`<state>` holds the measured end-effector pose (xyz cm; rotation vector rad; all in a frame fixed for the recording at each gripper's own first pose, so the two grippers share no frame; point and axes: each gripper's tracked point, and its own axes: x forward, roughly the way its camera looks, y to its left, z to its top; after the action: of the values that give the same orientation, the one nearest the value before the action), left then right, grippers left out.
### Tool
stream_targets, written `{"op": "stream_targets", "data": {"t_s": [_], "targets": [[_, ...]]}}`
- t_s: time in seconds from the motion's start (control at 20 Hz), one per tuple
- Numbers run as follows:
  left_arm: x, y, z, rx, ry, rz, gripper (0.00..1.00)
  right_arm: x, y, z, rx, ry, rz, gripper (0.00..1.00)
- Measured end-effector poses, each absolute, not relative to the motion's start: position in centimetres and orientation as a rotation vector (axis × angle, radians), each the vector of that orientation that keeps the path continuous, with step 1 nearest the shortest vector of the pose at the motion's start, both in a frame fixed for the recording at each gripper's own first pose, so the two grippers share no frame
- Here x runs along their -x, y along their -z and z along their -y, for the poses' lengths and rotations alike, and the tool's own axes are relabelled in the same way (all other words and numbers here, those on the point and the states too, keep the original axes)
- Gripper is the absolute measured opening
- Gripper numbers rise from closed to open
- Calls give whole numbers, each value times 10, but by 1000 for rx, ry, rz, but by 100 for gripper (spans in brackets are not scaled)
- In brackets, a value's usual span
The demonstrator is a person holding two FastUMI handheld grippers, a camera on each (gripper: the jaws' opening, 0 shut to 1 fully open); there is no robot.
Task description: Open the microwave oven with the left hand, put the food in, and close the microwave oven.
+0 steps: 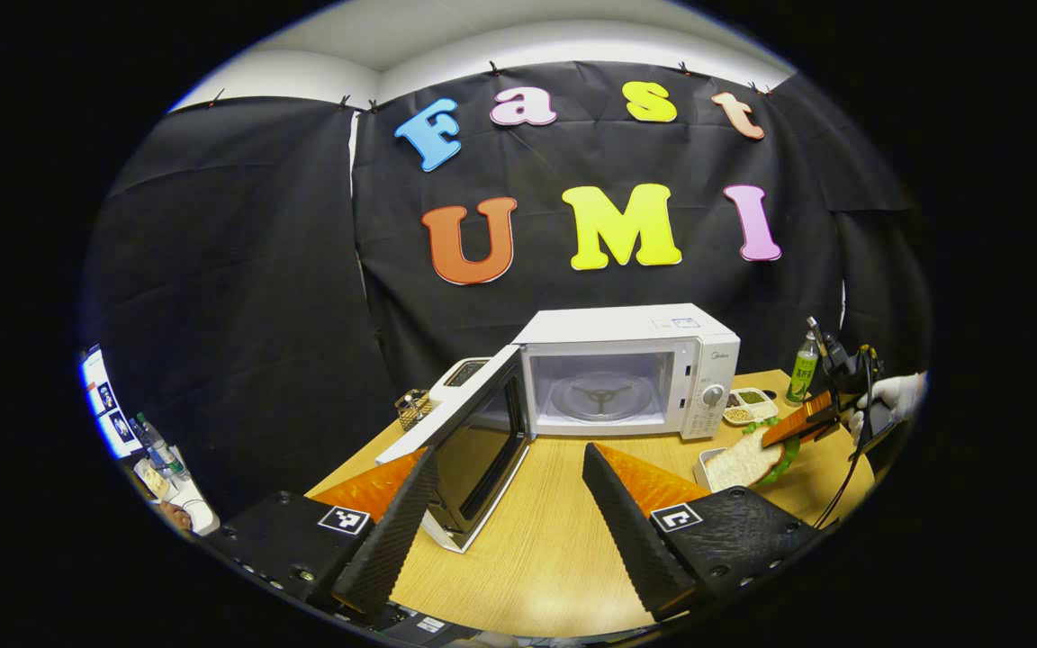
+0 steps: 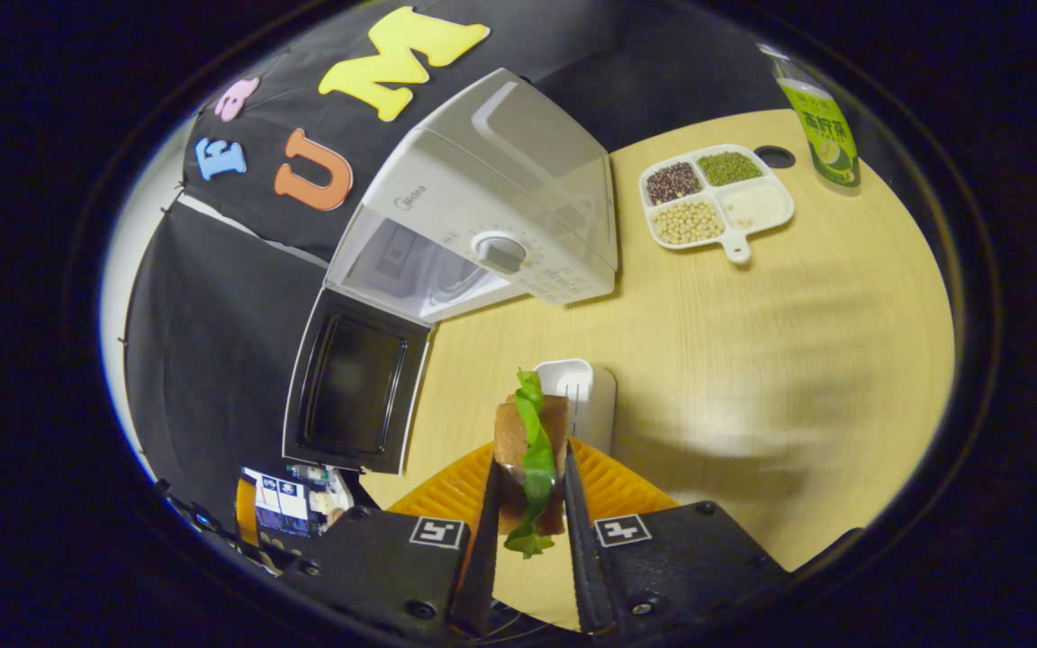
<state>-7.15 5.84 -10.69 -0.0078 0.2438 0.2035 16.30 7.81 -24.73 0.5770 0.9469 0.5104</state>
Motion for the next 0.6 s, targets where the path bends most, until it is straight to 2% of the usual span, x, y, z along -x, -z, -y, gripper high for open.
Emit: {"op": "stream_targets", "data": {"t_s": [0.1, 0.15, 0.45, 0.6], "targets": [[69, 109, -69, 6, -190, -242, 98, -157, 223, -91, -595, -524, -915, 31], [68, 110, -74, 11, -182, -241, 97, -157, 211, -99, -604, -528, -899, 39], [62, 118, -102, 46, -123, -243, 97, -161, 150, -163, -634, -546, -745, 39], [68, 123, -122, 27, -114, -250, 98, -180, 137, -193, -693, -512, -659, 39]]}}
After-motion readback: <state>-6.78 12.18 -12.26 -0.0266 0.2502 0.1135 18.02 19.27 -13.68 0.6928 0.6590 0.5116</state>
